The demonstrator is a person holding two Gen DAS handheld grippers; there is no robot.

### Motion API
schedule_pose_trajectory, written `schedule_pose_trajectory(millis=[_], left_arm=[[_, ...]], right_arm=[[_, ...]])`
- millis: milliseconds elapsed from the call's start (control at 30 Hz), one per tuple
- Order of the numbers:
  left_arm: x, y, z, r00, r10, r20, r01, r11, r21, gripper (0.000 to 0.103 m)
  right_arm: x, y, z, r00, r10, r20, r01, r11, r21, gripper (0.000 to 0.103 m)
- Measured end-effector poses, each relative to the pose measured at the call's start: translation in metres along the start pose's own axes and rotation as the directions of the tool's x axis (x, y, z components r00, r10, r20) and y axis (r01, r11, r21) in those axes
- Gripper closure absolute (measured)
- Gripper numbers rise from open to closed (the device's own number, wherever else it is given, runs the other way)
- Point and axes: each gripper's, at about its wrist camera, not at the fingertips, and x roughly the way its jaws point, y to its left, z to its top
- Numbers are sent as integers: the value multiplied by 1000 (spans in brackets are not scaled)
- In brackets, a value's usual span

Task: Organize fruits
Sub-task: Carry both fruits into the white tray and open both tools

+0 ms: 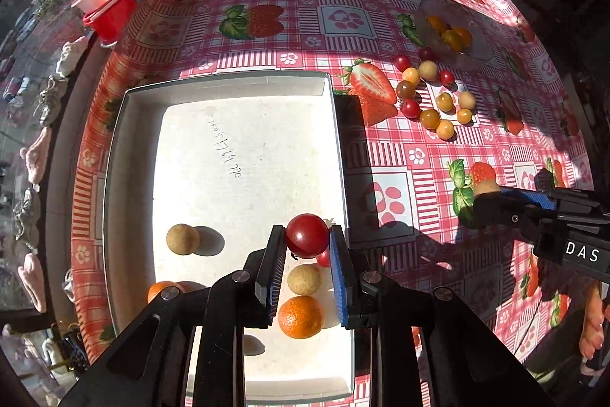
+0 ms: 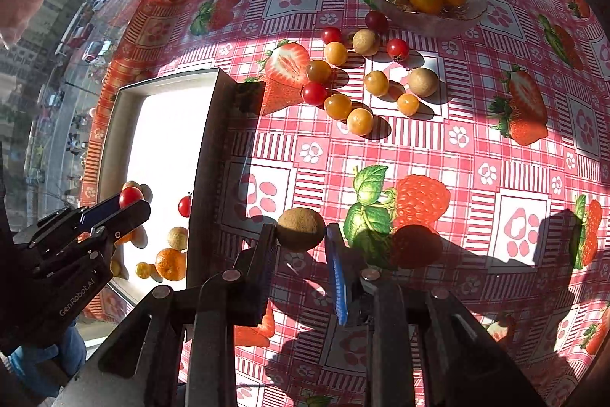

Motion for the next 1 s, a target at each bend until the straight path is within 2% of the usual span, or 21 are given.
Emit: schedule_pose_trajectory(millis=[233,467,733,1000], left_arm=[[5,39,-25,999,25,-26,-27,997,-66,79],[23,57,-37,998,30,-57,-35,994,-99,79],[40,57,-39,997,36,-74,-42,996,-81,79],[48,61,-45,995,41,-93,-50,994,-98,79]], right_arm=[[13,58,5,999,28,-28,-30,995,-99,74],[37,100,15,997,43,-67,-53,984,-167,74],[74,128,40,994,10,-109,-34,974,-222,74],[103,138,48,989,-40,-142,3,968,-252,74]])
